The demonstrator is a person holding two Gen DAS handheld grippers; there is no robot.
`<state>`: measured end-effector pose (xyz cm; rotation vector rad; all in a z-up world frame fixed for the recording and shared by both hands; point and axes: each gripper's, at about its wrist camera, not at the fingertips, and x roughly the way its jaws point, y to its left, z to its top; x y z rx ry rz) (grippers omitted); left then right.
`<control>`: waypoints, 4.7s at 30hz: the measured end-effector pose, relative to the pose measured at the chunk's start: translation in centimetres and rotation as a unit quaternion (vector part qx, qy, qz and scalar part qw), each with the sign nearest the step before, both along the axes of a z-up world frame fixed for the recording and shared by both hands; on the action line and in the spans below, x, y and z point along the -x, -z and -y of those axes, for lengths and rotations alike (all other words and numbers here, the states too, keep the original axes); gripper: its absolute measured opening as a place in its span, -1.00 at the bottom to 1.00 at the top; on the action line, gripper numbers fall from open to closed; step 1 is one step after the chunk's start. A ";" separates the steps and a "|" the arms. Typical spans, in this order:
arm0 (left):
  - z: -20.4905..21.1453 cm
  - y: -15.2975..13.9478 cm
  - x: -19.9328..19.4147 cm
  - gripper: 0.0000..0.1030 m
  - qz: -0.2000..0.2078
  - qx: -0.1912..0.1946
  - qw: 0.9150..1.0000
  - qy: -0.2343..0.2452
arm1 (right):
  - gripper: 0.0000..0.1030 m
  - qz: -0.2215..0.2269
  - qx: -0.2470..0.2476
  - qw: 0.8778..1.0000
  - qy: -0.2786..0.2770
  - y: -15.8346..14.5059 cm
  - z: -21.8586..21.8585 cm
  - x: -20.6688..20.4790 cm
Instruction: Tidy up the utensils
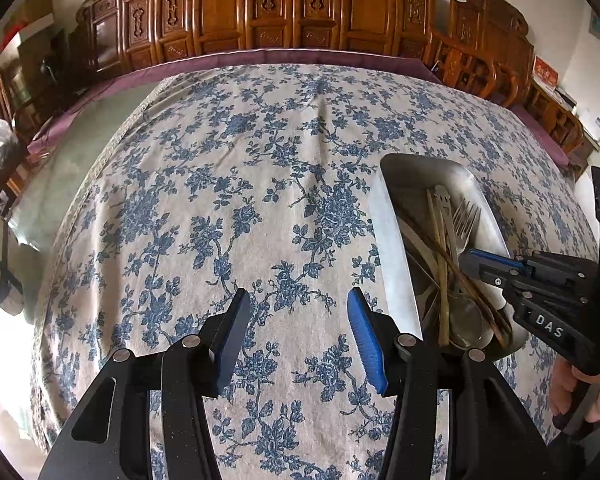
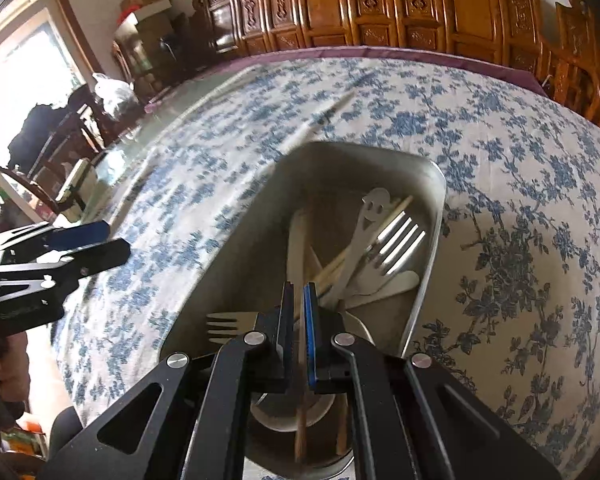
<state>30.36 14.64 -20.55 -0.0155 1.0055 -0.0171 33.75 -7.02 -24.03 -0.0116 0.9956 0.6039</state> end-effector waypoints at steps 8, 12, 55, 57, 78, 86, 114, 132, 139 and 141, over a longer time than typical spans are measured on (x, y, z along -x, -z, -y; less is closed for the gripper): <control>1.5 -0.9 0.9 -0.06 0.011 -0.009 1.000 0.013 | -0.65 0.030 0.004 0.999 0.012 -1.9 1.8 0.7; 2.7 -1.5 1.3 -0.06 0.019 -0.008 1.000 0.018 | -0.47 0.062 0.011 0.998 0.023 -3.7 3.8 2.1; 16.3 -11.1 16.1 0.85 0.137 -0.002 0.990 0.041 | 0.95 0.177 0.054 0.963 0.195 -14.5 19.4 21.0; 16.3 -11.6 16.6 0.85 0.139 0.006 0.989 0.041 | 0.95 0.180 0.051 0.962 0.200 -14.9 19.6 21.5; 16.0 -22.3 23.7 0.85 0.262 0.005 0.965 0.018 | 0.95 0.315 0.005 0.924 0.216 -26.4 19.6 27.9; 15.9 -22.7 24.3 0.85 0.270 0.003 0.963 0.015 | 0.95 0.318 0.004 0.922 0.220 -26.9 19.8 28.3; 15.7 -22.5 24.3 0.85 0.271 0.000 0.962 0.017 | 0.95 0.315 0.002 0.924 0.218 -26.3 19.3 28.3; 16.1 -22.3 24.2 0.85 0.271 -0.003 0.962 0.019 | 0.95 0.315 0.001 0.924 0.214 -26.4 19.1 28.2; 16.1 -22.3 24.3 0.85 0.272 -0.003 0.962 0.019 | 0.95 0.316 0.001 0.924 0.214 -26.4 19.1 28.2; 16.1 -22.3 24.3 0.85 0.272 -0.003 0.962 0.019 | 0.95 0.316 0.002 0.924 0.215 -26.4 19.0 28.2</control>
